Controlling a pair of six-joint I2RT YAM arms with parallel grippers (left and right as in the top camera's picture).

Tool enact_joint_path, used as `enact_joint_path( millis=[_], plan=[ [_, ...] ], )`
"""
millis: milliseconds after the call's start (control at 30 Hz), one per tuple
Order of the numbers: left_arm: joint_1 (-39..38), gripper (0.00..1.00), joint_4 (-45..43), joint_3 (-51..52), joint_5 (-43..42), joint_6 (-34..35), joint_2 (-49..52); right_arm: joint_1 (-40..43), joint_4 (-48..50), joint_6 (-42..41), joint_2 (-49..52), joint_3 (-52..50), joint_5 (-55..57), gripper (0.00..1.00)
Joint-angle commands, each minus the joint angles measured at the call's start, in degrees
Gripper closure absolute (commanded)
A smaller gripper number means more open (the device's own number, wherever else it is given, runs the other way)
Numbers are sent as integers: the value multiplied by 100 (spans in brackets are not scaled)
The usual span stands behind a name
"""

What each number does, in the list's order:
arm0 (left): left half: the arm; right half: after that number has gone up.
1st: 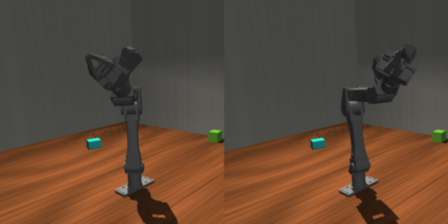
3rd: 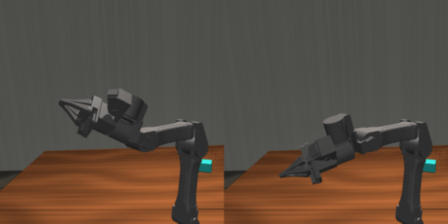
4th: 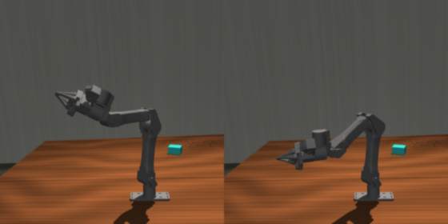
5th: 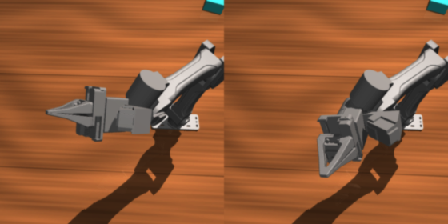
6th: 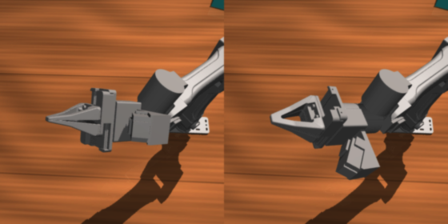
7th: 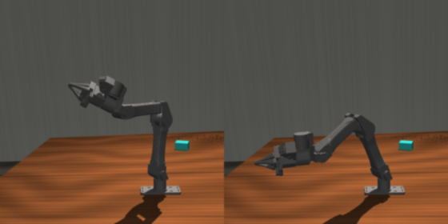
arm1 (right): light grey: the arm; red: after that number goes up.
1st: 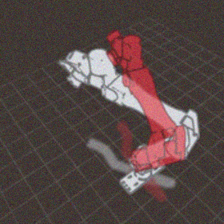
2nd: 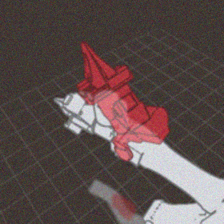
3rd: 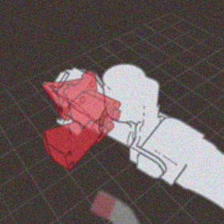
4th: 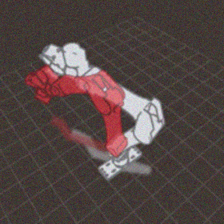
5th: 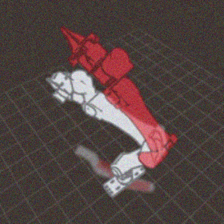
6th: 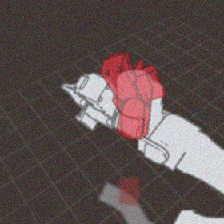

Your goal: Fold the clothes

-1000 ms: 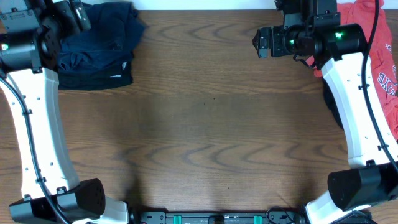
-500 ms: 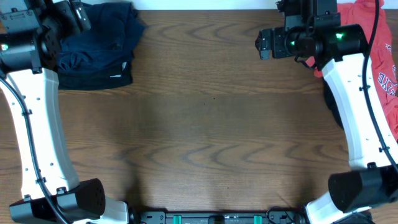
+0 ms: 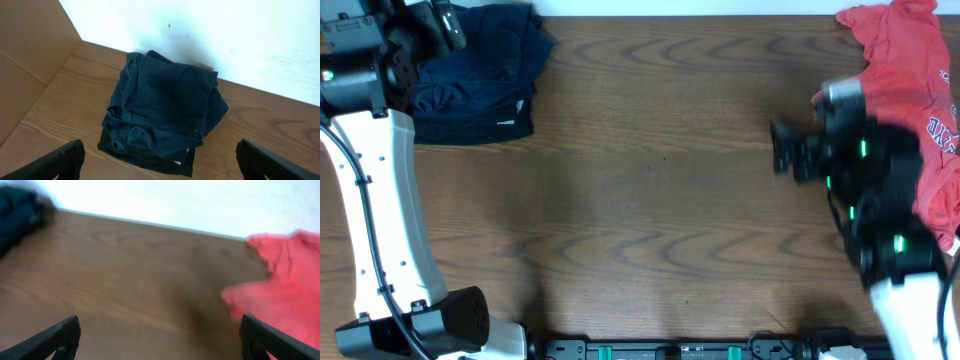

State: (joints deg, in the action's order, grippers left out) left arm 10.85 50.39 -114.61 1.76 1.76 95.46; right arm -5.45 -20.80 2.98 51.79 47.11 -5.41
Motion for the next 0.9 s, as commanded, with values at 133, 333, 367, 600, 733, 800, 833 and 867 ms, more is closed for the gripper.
enact_joint_path(
  millis=[133, 333, 367, 600, 733, 800, 833, 867],
  plan=[
    [20, 2, 15, 4, 24, 94, 2, 293, 723, 490, -2214, -2129, -42, 1],
    [20, 2, 15, 4, 24, 94, 2, 284, 1134, 599, -3530, -3355, -39, 1],
    [20, 2, 15, 4, 24, 94, 2, 273, 1226, 645, -3755, -3582, -39, 1],
    [20, 2, 13, 4, 24, 94, 2, 238, 1504, 566, -4686, -4354, -131, 1],
    [20, 2, 15, 4, 24, 94, 2, 238, 1499, 566, -4986, -4441, -127, 1],
    [20, 2, 15, 4, 24, 94, 2, 238, 1499, 564, -5099, -4505, -127, 1],
    [20, 2, 15, 4, 24, 92, 2, 238, 1502, 566, -5158, -4562, -127, 1],
    [20, 2, 15, 4, 24, 94, 2, 232, 1563, 566, -5154, -4610, -127, 1]
  ],
)
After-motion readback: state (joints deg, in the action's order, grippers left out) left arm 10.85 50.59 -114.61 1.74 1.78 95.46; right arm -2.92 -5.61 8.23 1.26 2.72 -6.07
